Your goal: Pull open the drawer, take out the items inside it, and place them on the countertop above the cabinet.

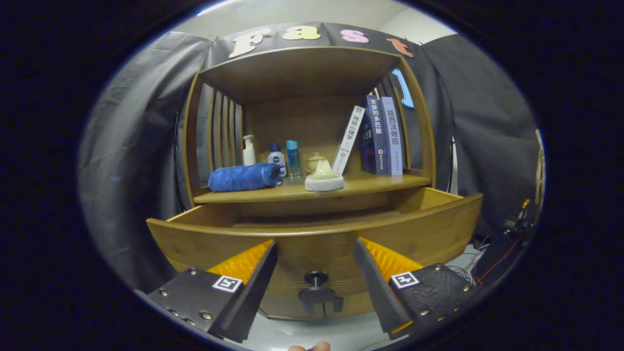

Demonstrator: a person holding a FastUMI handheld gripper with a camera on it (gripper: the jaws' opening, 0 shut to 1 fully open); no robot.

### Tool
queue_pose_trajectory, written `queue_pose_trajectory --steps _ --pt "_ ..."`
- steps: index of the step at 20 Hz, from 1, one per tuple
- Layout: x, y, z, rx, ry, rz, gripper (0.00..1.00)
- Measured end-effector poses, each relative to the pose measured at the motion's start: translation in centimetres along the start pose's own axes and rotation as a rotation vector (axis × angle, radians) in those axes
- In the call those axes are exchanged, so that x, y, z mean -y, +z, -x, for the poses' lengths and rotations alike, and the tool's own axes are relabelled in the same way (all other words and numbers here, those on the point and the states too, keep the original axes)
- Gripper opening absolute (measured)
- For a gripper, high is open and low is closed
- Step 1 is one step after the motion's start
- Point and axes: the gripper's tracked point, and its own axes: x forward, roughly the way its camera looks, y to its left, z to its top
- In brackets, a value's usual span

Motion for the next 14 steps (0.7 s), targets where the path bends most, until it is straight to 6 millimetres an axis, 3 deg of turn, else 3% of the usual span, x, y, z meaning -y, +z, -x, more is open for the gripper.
queue_pose_trajectory --steps 7,9,14 --pt "0.2 0.2 -1.1 -0.021 0.012 -0.002 0.96" --pt "0.3 0.4 -2.3 -0.03 0.013 -0.005 0.96" --pt "0.2 -2.0 -5.6 -0.135 -0.003 0.064 0.96"
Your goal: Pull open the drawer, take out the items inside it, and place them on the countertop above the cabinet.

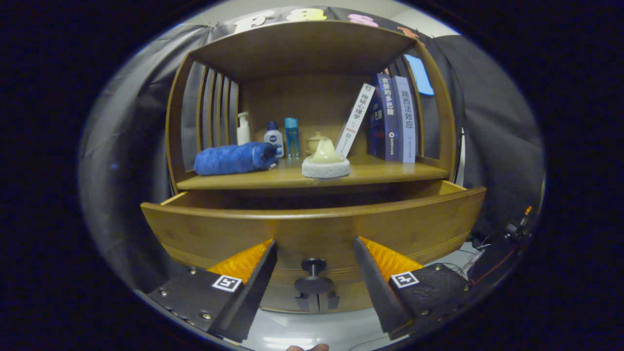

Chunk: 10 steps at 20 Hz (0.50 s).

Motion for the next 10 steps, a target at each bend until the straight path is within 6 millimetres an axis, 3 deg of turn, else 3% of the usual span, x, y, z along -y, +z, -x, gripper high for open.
queue_pose_trajectory --steps 10 --pt "-0.3 1.2 -4.2 -0.008 0.002 -0.007 0.95"
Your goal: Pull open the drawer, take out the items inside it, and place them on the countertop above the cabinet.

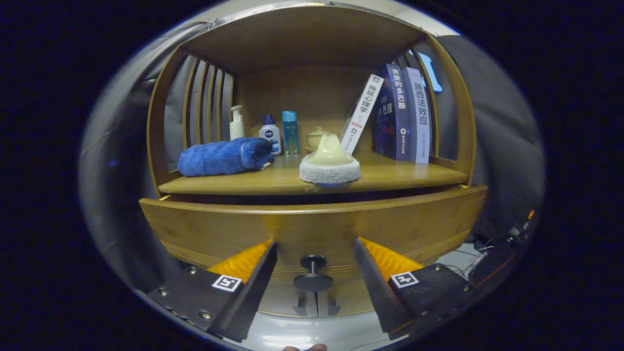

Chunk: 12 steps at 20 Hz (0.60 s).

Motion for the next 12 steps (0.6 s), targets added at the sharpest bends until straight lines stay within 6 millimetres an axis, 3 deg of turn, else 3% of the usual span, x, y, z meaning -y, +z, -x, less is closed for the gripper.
queue_pose_trajectory --steps 12 --pt "-0.2 0.7 -2.5 0.012 0.002 -0.025 0.95"
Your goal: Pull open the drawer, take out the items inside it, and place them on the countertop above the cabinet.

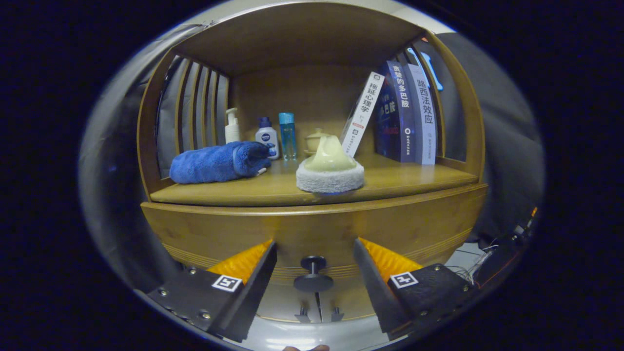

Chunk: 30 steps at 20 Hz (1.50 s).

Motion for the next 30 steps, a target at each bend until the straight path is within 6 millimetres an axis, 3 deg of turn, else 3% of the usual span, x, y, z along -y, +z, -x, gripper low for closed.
queue_pose_trajectory --steps 10,16,22,30 --pt "0.1 0.4 -0.4 0.012 -0.01 -0.024 0.93" --pt "0.0 3.2 0.5 0.079 -0.024 -0.04 0.94" --pt "-0.2 7.5 5.0 0.151 -0.05 0.021 0.94" --pt "0.8 16.6 13.5 0.277 -0.106 0.102 0.93"
